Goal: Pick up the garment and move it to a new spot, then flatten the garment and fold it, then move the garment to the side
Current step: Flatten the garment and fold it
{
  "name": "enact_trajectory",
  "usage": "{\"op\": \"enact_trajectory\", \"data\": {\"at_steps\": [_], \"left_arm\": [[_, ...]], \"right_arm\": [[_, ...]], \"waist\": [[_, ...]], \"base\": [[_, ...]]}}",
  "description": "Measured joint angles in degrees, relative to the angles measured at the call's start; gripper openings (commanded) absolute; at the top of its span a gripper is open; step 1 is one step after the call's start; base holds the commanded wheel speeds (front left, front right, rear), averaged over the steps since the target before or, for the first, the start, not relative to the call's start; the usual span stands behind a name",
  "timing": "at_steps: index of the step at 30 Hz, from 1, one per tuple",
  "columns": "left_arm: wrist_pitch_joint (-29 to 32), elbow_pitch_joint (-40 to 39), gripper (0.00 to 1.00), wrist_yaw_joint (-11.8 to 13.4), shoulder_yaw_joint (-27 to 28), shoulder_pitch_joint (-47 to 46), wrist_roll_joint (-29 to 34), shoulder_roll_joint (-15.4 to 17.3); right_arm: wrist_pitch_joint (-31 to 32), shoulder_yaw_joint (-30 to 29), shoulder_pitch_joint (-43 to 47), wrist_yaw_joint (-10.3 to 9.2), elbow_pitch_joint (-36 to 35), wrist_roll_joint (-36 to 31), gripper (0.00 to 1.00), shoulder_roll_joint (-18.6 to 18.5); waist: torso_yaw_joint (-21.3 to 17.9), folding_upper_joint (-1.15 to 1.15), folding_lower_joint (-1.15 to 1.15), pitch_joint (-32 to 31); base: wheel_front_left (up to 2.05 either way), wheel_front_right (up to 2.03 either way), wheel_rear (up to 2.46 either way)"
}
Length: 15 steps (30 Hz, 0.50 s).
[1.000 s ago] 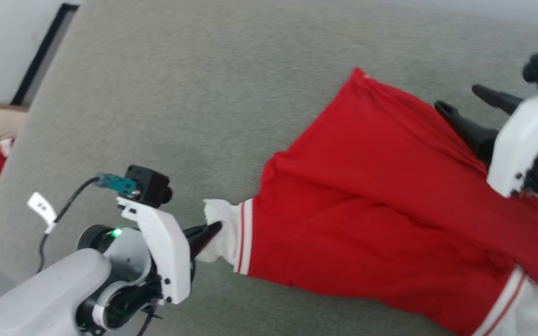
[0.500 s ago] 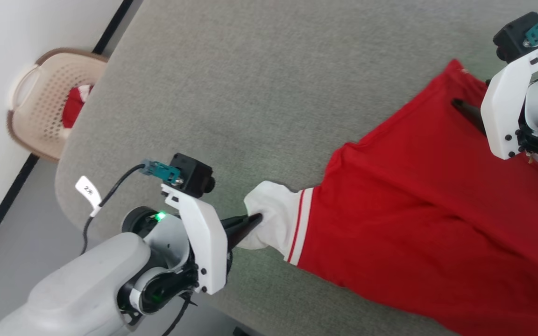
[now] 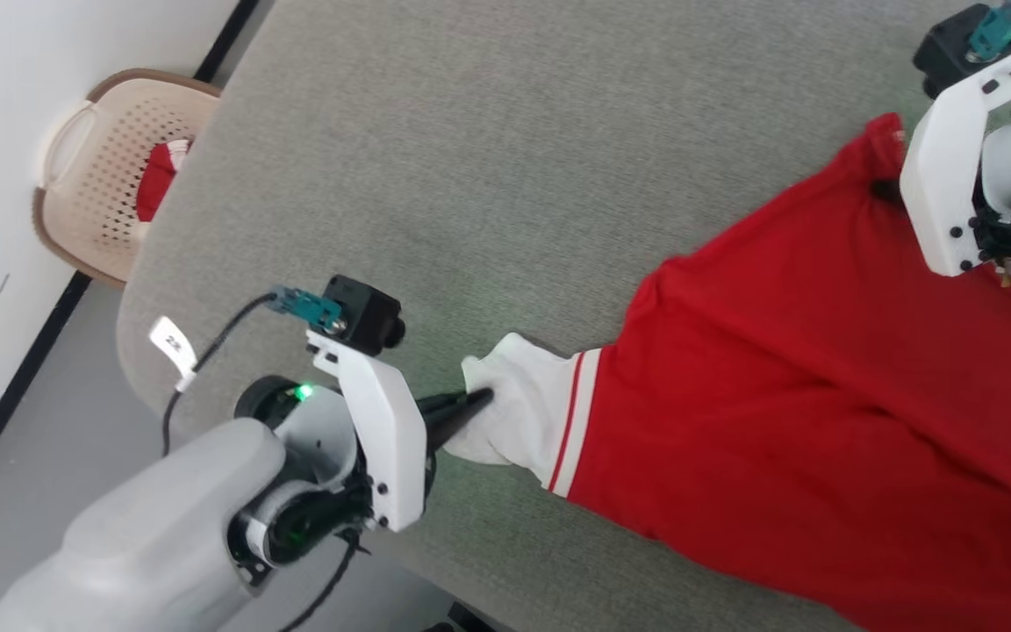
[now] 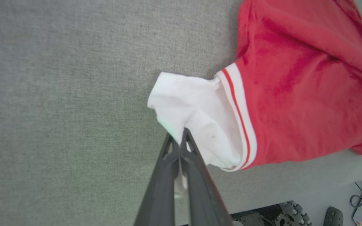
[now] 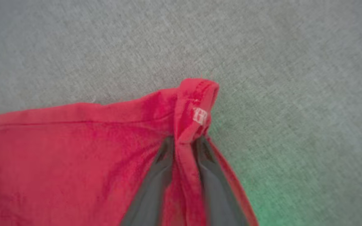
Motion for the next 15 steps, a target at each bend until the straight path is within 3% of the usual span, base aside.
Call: {"op": "enact_trajectory", "data": {"at_steps": [4, 15], "left_arm": [[0.2, 0.7, 0.0, -0.1, 1.0, -1.6, -0.4, 1.2], [3.9, 0.3, 0.0, 1.7, 6.3, -11.6, 1.6, 9.9]], "right_arm": [[-3.0, 1.9, -1.3, 0.07, -0.7, 2.4, 0.0, -0.1], [-11.6, 2.5, -5.9, 0.05, -4.4, 5.6, 0.0, -2.8]], "waist": [[-1.8, 0.0, 0.0, -0.3], [-9.3, 0.0, 0.0, -2.7]], "base": [[0.0, 0.0, 0.0], [0.0, 0.0, 0.0]]}}
